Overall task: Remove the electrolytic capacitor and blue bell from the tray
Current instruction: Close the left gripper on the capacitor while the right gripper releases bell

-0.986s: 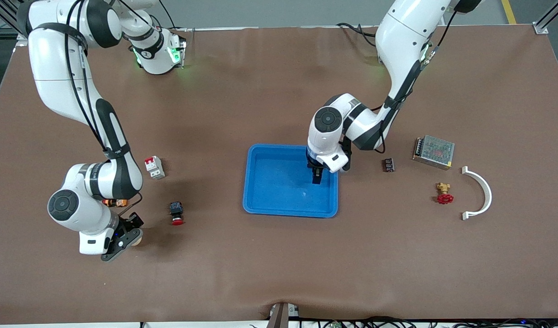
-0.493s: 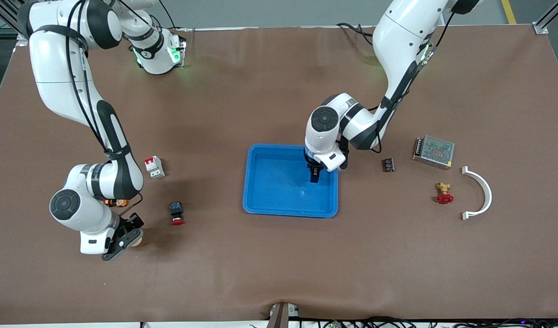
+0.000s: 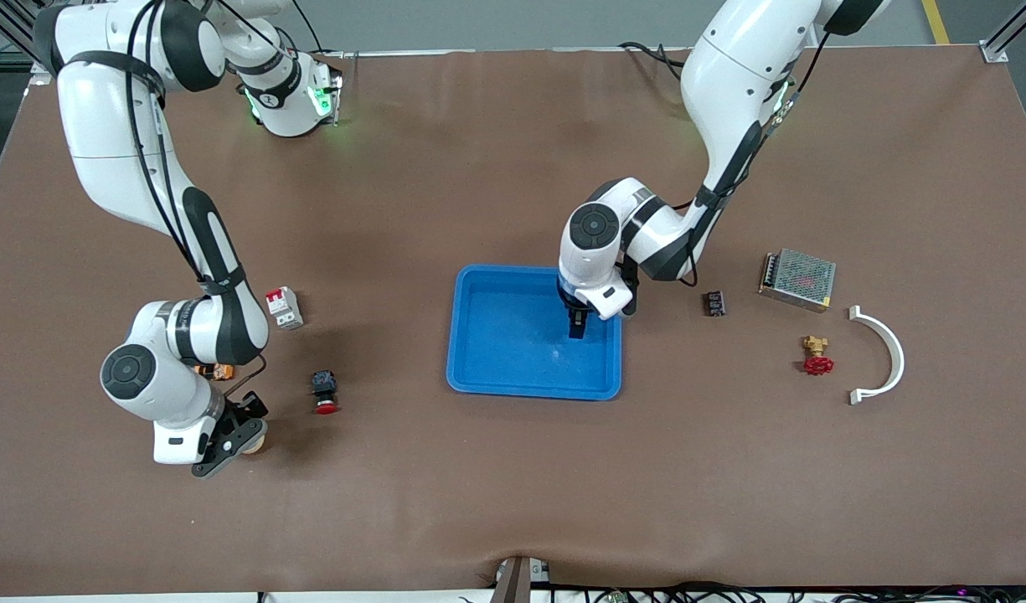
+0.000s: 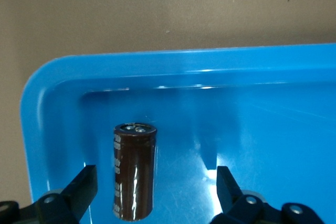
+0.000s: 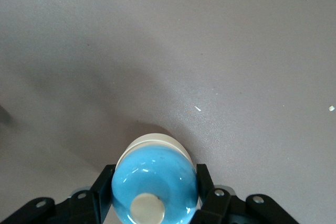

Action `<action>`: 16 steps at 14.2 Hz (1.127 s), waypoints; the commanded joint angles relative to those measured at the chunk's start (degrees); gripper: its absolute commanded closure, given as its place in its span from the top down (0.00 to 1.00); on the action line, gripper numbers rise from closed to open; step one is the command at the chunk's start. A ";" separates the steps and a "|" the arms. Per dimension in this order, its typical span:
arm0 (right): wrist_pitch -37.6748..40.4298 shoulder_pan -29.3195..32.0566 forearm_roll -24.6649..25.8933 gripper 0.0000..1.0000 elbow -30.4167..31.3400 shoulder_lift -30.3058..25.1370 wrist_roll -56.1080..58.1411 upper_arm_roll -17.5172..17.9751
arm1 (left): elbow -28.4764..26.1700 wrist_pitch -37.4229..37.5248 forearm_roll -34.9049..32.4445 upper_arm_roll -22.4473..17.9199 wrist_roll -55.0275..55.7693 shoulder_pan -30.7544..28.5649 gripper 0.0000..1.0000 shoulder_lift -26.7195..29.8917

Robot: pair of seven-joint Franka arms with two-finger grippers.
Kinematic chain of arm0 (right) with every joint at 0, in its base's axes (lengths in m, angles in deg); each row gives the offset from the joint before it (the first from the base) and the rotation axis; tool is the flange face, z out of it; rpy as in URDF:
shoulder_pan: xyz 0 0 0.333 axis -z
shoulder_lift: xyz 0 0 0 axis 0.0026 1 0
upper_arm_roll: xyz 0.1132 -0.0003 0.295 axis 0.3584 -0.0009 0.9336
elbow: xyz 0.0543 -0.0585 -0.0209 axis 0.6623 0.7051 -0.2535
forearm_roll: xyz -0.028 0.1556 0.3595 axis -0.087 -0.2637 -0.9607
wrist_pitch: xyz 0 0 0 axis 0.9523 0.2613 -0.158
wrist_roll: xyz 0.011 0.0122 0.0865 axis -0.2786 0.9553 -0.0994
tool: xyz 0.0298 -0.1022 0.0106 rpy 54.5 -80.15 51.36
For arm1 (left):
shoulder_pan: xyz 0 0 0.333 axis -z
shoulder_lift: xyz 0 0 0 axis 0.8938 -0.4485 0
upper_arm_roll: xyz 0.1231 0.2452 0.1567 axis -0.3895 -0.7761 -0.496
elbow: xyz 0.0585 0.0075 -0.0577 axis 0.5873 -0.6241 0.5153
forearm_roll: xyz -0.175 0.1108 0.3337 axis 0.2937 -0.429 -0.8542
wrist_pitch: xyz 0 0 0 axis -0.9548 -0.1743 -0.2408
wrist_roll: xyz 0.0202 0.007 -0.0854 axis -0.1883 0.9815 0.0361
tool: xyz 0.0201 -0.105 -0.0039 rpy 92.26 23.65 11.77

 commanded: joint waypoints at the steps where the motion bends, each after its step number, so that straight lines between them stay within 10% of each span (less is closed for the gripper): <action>1: -1.45 0.98 -0.83 0.48 0.97 -0.42 1.36 0.98 | 1.79 1.16 0.35 -0.13 0.70 0.71 1.00 -0.79; 11: -4.18 0.63 -0.91 0.52 0.97 0.99 1.10 1.06 | 1.44 2.30 -0.35 -0.21 -1.32 0.62 0.99 -0.62; 12: -4.18 0.63 -0.91 0.56 0.88 0.99 0.75 1.06 | 1.44 2.39 -0.35 -0.21 -1.32 0.45 0.99 -0.62; 14: -3.57 0.63 -1.44 1.00 0.45 0.99 0.31 1.06 | 1.17 2.40 -0.35 -0.21 -1.41 0.45 0.99 -0.70; 16: -3.30 0.81 -2.58 1.00 0.18 0.72 0.13 1.06 | 1.09 2.40 -0.35 -0.21 -1.41 0.45 0.99 -0.70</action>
